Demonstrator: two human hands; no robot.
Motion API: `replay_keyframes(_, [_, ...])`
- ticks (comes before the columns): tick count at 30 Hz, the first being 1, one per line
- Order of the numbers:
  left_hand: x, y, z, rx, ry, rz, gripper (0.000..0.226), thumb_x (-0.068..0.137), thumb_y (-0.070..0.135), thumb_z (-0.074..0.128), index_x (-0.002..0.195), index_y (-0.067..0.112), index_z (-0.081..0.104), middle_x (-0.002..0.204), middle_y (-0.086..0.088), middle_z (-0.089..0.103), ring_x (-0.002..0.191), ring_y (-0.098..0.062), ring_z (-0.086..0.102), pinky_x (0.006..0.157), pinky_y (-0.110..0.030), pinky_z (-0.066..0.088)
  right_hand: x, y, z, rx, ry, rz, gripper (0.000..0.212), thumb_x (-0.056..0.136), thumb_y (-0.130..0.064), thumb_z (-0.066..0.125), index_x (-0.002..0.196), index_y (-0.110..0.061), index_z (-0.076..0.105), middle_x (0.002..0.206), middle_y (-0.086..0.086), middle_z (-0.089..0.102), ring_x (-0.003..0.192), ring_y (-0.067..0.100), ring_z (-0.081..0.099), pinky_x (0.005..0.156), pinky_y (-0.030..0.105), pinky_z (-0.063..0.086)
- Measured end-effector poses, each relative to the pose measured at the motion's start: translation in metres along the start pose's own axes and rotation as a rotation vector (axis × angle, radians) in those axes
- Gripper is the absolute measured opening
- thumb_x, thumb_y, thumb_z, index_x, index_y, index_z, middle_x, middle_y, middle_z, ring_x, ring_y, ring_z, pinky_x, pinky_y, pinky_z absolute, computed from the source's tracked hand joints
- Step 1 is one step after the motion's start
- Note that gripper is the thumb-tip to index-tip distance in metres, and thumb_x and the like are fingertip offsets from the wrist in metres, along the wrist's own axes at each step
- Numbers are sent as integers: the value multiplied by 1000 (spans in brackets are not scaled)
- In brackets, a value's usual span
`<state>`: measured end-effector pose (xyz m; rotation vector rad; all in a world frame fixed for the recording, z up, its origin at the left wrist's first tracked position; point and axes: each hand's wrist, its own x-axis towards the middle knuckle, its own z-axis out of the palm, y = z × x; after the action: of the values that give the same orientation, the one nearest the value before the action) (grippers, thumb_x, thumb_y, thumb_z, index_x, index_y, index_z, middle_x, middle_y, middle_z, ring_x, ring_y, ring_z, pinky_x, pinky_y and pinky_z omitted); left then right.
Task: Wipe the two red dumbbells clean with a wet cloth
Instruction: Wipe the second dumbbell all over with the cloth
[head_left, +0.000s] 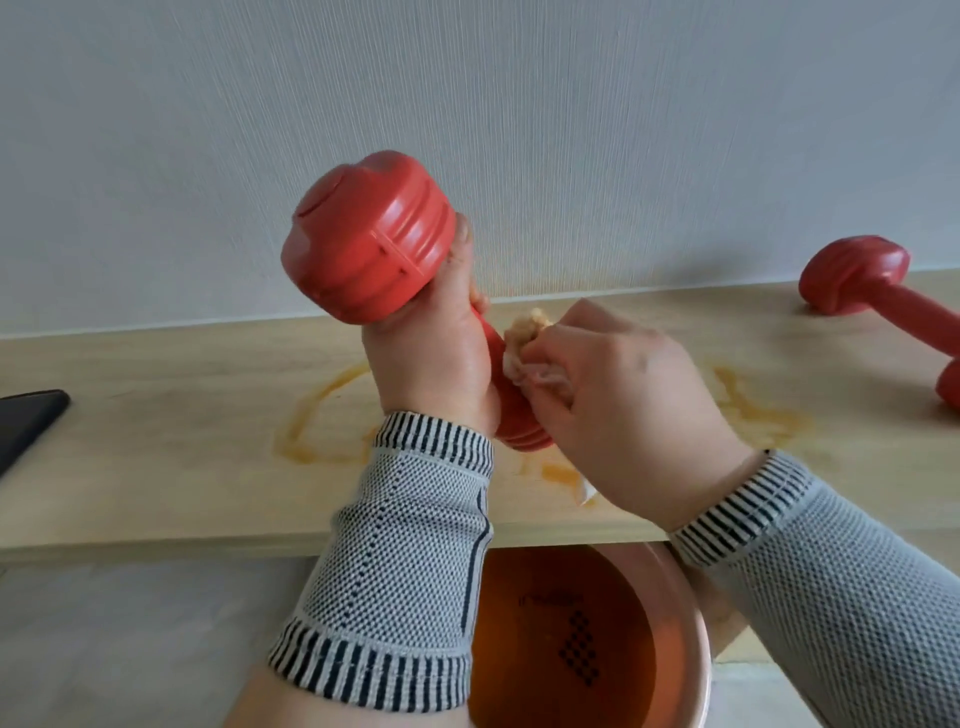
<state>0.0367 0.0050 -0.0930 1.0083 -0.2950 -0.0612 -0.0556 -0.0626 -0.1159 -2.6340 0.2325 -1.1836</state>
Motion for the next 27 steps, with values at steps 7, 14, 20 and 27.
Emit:
replay_keyframes(7, [4, 3, 4, -50, 135, -144, 31, 90, 24, 69, 64, 16, 53, 44, 13, 48, 44, -4, 48, 48, -21, 42, -10, -11, 18, -28, -53, -111, 18, 79, -12, 50, 66, -10, 63, 80, 9, 63, 62, 32, 58, 48, 37, 51])
replay_keyframes(14, [3, 1, -1, 4, 38, -138, 15, 92, 16, 66, 78, 18, 61, 64, 9, 54, 71, -12, 51, 74, -27, 45, 3, 25, 4, 116, -72, 142, 16, 77, -22, 65, 87, -21, 78, 90, 0, 68, 73, 24, 67, 68, 34, 55])
replay_keyframes(20, [7, 0, -6, 28, 48, -140, 18, 92, 15, 64, 75, 18, 58, 66, 5, 47, 72, -14, 47, 70, -31, 42, -5, 1, 10, 150, -305, -24, 18, 77, -23, 61, 82, -21, 78, 91, -1, 68, 72, 25, 68, 66, 39, 56])
replay_keyframes(27, [7, 2, -9, 49, -61, -116, 16, 88, 18, 69, 74, 19, 60, 63, 9, 52, 68, -11, 50, 72, -31, 43, 6, 17, 1, 131, -201, 99, 17, 80, -22, 62, 87, -24, 77, 92, -5, 67, 79, 20, 66, 72, 34, 53])
